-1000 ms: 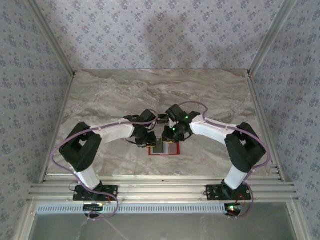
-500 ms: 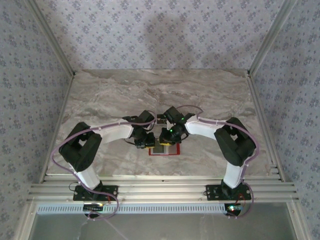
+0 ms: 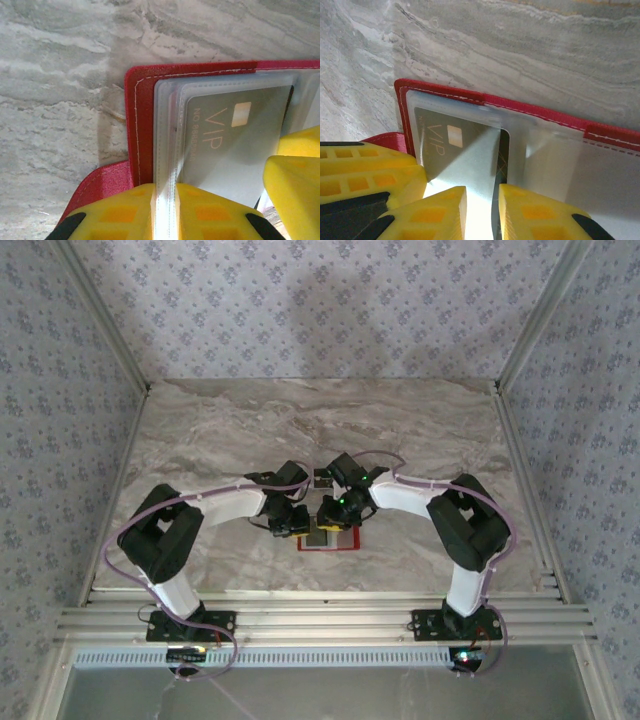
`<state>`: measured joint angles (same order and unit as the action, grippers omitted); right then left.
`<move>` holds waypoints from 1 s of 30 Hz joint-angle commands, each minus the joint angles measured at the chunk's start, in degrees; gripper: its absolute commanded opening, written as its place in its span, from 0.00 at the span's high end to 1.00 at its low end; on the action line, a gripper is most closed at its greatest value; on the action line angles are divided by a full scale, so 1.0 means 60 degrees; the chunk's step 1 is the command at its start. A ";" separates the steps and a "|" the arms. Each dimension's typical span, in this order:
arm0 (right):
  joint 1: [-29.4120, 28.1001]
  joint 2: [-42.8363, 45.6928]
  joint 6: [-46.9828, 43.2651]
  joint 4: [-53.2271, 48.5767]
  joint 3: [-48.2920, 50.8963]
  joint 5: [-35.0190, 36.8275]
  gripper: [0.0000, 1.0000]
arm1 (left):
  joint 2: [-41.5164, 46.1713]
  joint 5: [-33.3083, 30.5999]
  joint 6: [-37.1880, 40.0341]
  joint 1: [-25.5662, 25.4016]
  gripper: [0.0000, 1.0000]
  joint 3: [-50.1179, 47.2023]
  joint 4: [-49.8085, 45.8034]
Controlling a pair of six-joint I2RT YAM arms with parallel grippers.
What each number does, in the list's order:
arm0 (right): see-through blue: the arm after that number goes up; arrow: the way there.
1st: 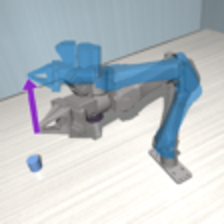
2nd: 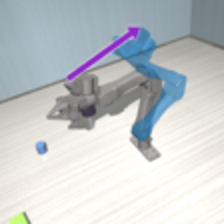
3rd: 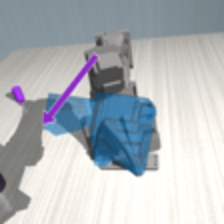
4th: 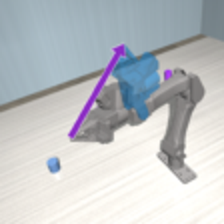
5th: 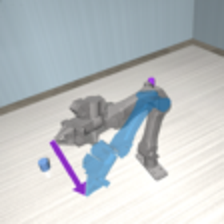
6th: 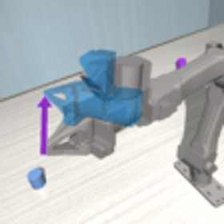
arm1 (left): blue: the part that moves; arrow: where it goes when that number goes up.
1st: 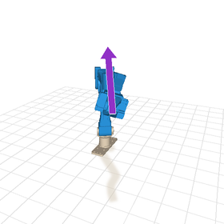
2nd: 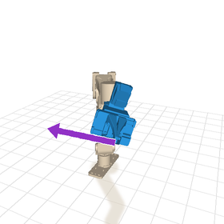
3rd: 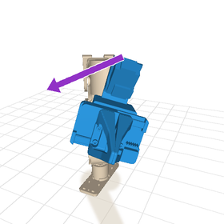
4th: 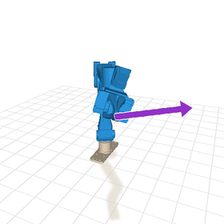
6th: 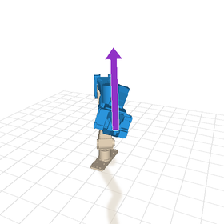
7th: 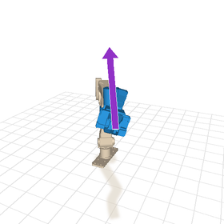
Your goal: Take the credit cards out of the card holder
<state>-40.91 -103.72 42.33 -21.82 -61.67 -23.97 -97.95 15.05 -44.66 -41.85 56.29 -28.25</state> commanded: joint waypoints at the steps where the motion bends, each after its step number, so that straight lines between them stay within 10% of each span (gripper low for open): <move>1: -0.0078 -0.0145 0.0217 0.0283 0.0148 -0.0306 0.74 | -0.0055 -0.0047 0.0005 0.0026 0.82 -0.0149 -0.0164; 30: -0.0146 0.0324 -0.0450 -0.0975 -0.0182 0.0964 0.73 | 0.0292 -0.0077 -0.0093 0.0028 0.77 -0.0121 -0.0281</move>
<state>-41.91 -103.48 40.71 -24.47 -62.19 -19.90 -97.62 15.00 -44.69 -41.74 56.05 -28.32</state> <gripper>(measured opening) 0.265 0.228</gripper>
